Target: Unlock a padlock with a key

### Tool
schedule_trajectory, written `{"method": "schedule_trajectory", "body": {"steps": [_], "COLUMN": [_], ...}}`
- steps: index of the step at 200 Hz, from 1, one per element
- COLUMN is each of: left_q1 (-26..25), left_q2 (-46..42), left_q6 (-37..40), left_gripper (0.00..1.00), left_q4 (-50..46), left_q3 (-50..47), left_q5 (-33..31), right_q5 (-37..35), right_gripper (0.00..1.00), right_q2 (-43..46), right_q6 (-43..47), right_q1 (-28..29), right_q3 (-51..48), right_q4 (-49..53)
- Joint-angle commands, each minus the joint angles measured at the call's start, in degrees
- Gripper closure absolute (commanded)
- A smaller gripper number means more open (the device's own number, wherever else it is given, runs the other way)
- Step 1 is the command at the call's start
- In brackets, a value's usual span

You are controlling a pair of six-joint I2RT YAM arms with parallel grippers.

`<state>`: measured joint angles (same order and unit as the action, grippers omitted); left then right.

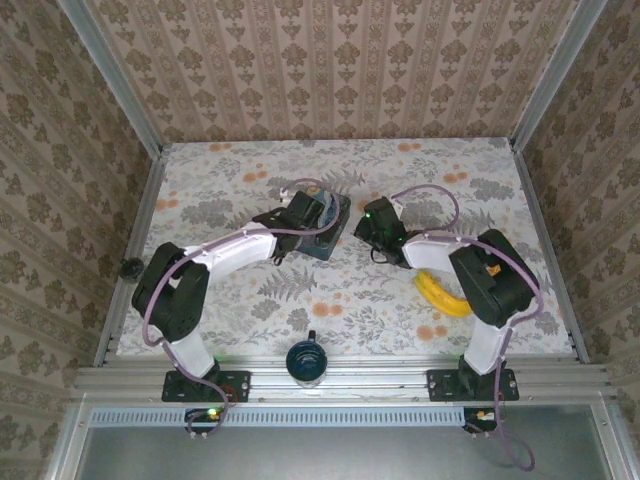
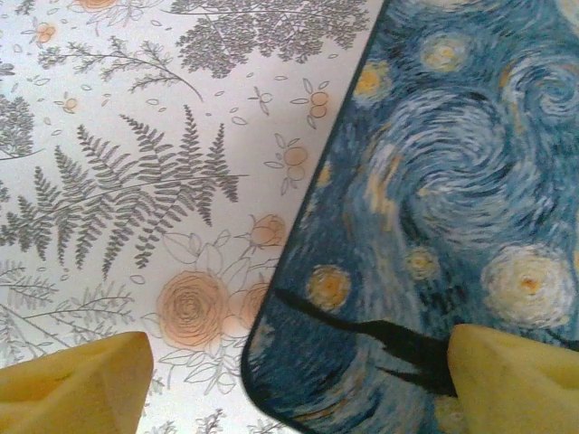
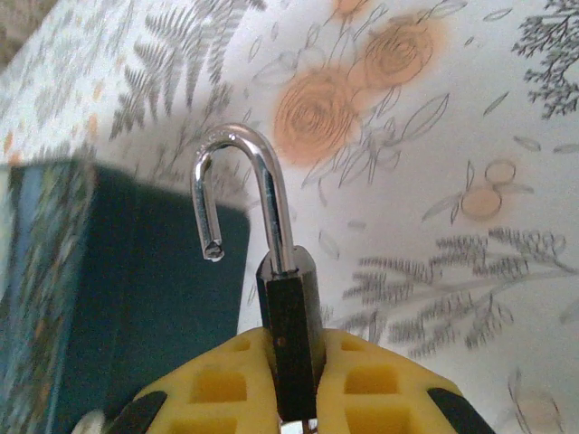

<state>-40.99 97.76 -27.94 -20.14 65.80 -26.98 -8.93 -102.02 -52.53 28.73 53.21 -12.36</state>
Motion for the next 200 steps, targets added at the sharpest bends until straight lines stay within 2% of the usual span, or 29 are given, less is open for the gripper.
{"method": "schedule_trajectory", "body": {"steps": [1,44,79,115,154,200], "left_q1": [1.5,3.9,4.8,5.7,5.7,5.7], "left_q2": [-3.6,-11.5,-17.7,-22.6,-24.8,-25.1], "left_q6": [1.1,-0.8,-2.7,-5.3,-6.5,-7.2], "left_gripper": [0.11,0.05,0.02,0.00,0.00,0.00], "left_q4": [-1.8,-1.7,-1.4,1.3,0.9,0.7], "left_q3": [-0.9,-3.4,-6.0,-9.9,-11.6,-12.3], "left_q5": [-0.1,0.4,2.4,7.6,7.9,8.2], "right_q5": [7.8,23.4,26.7,31.7,32.1,25.1], "right_gripper": [1.00,1.00,1.00,1.00,1.00,0.78], "right_q2": [5.7,6.1,3.0,-2.2,-6.9,-5.7], "right_q6": [6.3,18.3,25.9,28.9,28.8,27.0], "right_q1": [-0.3,-2.0,-2.2,-3.1,-3.2,-3.5], "right_q3": [0.3,4.5,7.1,9.9,13.0,12.7], "right_q4": [13.0,31.4,38.3,38.7,39.8,42.5]}}
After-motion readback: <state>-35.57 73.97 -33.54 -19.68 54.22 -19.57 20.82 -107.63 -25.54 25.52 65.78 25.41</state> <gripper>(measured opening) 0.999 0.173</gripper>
